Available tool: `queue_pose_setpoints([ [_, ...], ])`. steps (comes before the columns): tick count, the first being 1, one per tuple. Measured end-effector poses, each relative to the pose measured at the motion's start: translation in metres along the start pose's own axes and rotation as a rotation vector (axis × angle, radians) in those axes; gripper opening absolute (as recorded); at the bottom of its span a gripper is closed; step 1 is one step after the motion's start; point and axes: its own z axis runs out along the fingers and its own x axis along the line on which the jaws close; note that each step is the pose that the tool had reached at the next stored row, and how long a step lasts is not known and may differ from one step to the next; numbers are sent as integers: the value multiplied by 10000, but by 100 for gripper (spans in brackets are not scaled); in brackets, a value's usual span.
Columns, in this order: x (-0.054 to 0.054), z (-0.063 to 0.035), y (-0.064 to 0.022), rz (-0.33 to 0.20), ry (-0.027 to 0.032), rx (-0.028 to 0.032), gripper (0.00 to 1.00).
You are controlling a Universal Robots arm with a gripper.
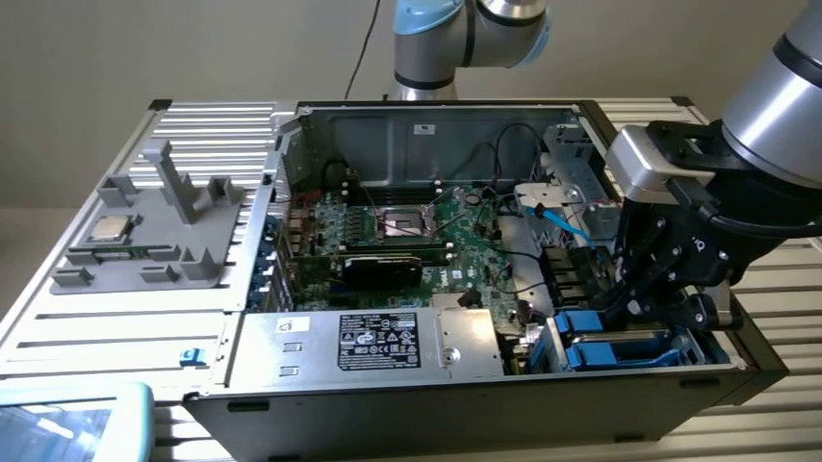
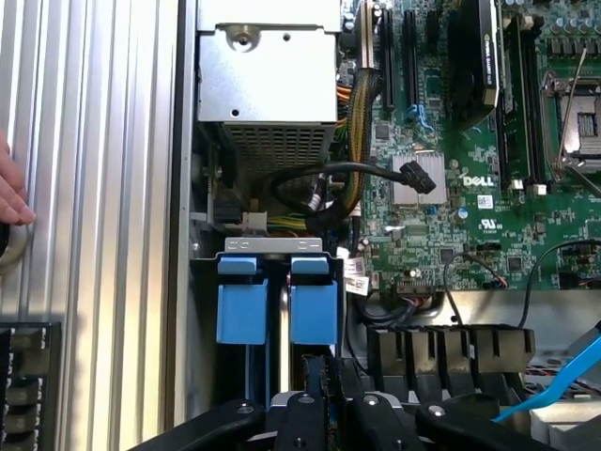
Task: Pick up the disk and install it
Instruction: 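Insert the second disk wire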
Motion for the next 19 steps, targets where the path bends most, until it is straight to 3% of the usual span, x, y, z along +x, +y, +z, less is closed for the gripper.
queue_pose_setpoints([
  [8,0,6,-1,1,4,4,18],
  [9,-1,2,-1,1,11,5,24],
  [11,-9,-45,5,4,36,10,24],
  [12,-14,-80,9,6,52,12,31],
  [19,-34,-316,-2,17,143,16,31],
])
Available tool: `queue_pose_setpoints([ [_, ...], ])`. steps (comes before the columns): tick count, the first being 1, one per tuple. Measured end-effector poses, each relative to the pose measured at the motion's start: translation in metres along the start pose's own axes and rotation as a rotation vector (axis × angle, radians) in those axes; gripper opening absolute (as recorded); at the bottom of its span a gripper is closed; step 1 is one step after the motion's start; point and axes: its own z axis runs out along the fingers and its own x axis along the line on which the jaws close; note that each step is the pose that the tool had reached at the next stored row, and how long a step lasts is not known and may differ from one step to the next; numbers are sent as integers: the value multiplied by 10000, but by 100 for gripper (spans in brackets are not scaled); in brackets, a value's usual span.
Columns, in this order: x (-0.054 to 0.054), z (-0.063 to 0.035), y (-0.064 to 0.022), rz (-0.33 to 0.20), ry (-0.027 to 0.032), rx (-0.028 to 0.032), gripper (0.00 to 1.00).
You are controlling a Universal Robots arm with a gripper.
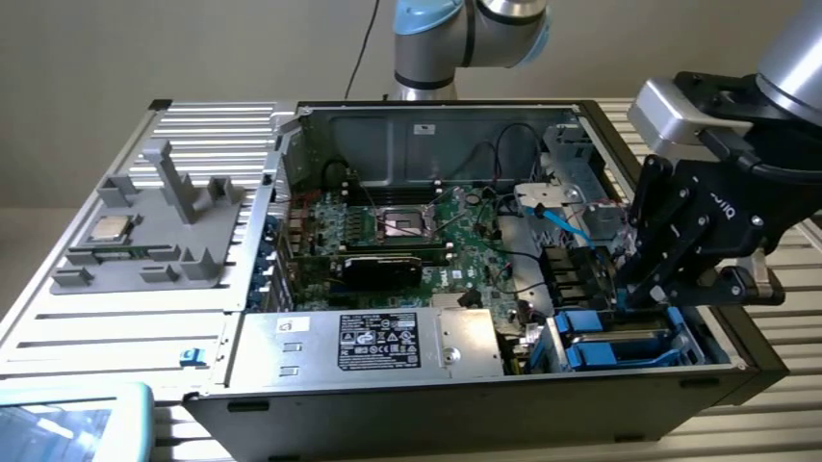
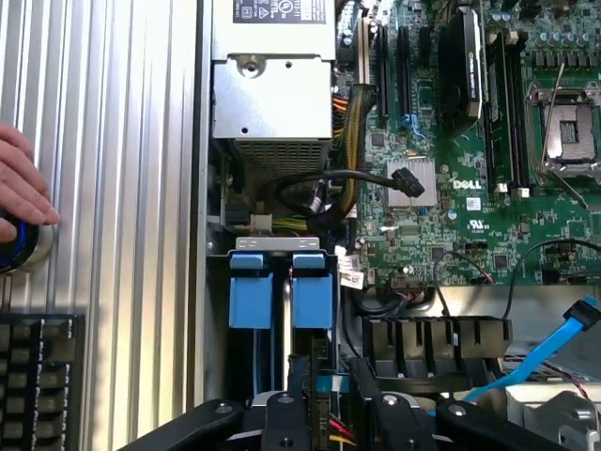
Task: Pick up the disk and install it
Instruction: 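Insert the second disk wire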
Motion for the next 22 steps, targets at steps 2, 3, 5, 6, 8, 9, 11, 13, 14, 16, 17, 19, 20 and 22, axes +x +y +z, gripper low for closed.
queue_pose_setpoints([
  [2,-5,-34,-17,4,34,1,31],
  [3,-7,-52,-28,5,48,1,31],
  [5,-9,-75,-42,6,70,2,31],
  [6,-9,-75,-42,7,71,1,31],
  [8,-10,-75,-42,7,71,0,31],
  [9,-10,-75,-42,6,72,0,31],
  [11,-10,-77,-42,5,73,0,31],
  [13,-10,-78,-42,4,74,0,31],
  [14,-10,-77,-42,4,74,0,31],
  [16,-10,-77,-42,4,73,0,31],
  [17,-10,-78,-42,4,74,0,31],
  [19,-10,-78,-42,3,74,0,31],
  [20,-10,-78,-42,3,75,0,31],
  [22,-10,-78,-42,3,75,0,31],
])
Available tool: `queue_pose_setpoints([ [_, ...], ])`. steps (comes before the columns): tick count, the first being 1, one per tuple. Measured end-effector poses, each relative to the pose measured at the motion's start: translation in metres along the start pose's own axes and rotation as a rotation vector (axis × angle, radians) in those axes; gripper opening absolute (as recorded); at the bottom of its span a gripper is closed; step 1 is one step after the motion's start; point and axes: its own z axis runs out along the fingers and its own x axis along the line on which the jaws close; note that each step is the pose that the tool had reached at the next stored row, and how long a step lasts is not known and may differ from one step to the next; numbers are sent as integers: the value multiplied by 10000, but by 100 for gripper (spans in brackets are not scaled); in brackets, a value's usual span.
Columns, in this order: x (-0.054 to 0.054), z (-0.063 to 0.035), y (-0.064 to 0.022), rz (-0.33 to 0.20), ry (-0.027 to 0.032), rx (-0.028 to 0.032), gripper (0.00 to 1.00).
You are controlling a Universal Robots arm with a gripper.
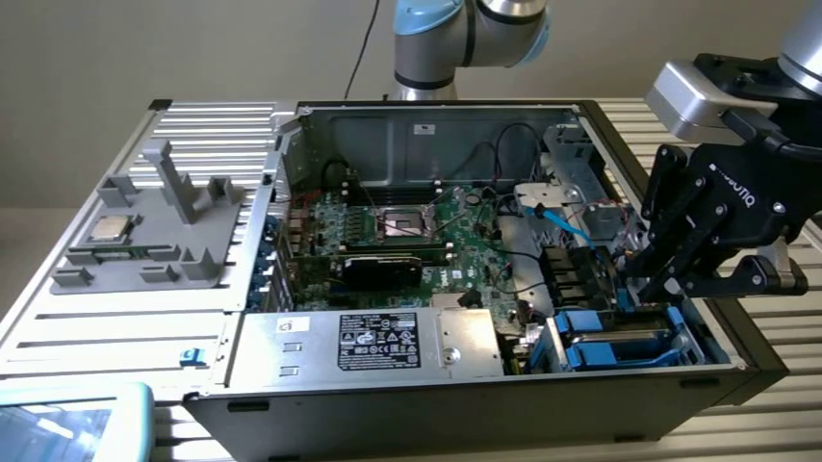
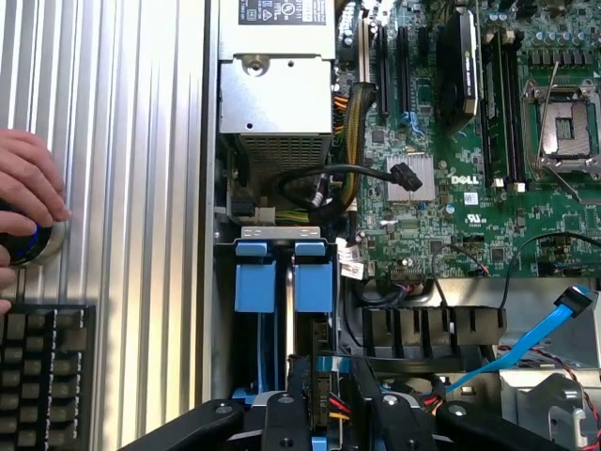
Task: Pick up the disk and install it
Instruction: 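Insert the second disk wire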
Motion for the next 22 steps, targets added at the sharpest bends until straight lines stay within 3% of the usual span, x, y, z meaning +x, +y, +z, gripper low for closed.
queue_pose_setpoints([
  [5,-31,1,0,1,9,0,11],
  [9,-166,3,-4,-1,27,9,11],
  [13,-195,4,-5,-170,25,56,11],
  [20,-196,4,-4,-1175,-81,99,11],
  [22,-195,5,-4,-1457,-155,101,11],
])
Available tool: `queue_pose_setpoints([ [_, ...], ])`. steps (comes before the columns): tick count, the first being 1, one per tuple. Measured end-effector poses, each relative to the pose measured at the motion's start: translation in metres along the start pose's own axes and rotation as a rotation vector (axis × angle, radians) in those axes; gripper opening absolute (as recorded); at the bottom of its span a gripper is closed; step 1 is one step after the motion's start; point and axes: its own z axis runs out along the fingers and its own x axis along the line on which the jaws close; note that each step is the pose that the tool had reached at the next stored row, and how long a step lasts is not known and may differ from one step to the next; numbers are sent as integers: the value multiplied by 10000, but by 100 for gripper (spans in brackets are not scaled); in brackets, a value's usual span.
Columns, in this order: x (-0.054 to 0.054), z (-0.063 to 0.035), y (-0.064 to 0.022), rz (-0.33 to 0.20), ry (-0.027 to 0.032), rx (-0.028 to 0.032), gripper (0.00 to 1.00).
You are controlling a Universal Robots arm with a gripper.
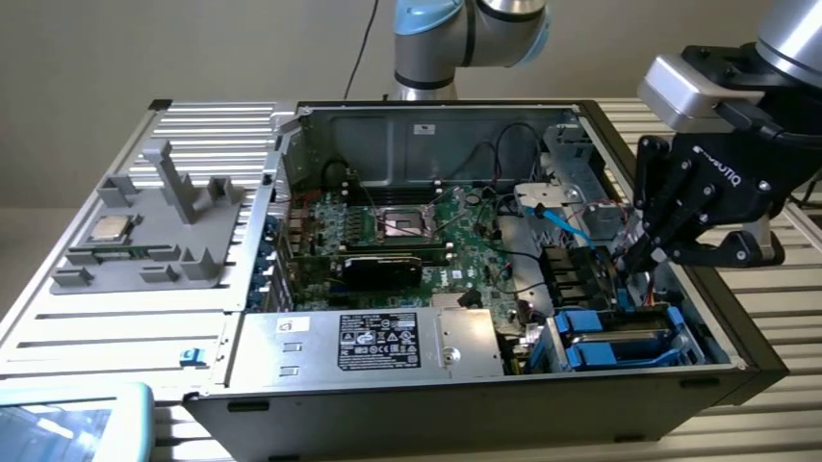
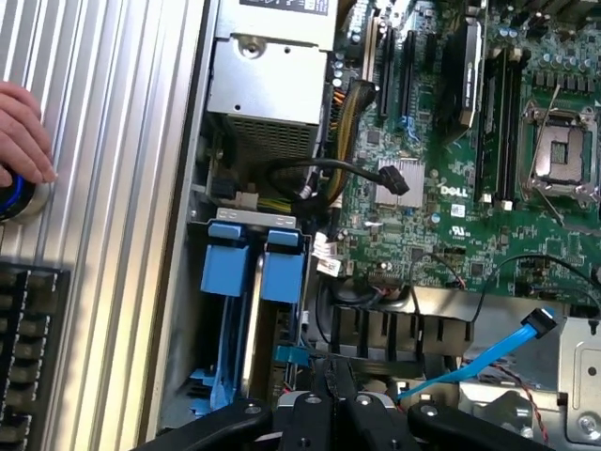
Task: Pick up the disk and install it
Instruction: 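Insert the second disk wire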
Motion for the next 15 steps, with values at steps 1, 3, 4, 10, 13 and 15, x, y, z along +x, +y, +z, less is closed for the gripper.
queue_pose_setpoints([
  [1,0,0,0,-125,-44,0,11],
  [3,0,-1,1,-386,-129,-1,11],
  [4,0,0,0,-524,-165,-2,11],
  [10,0,-1,0,-1402,-326,-23,11],
  [13,0,0,0,-1822,-410,-30,11],
  [15,0,-1,0,-2108,-472,-35,11],
])
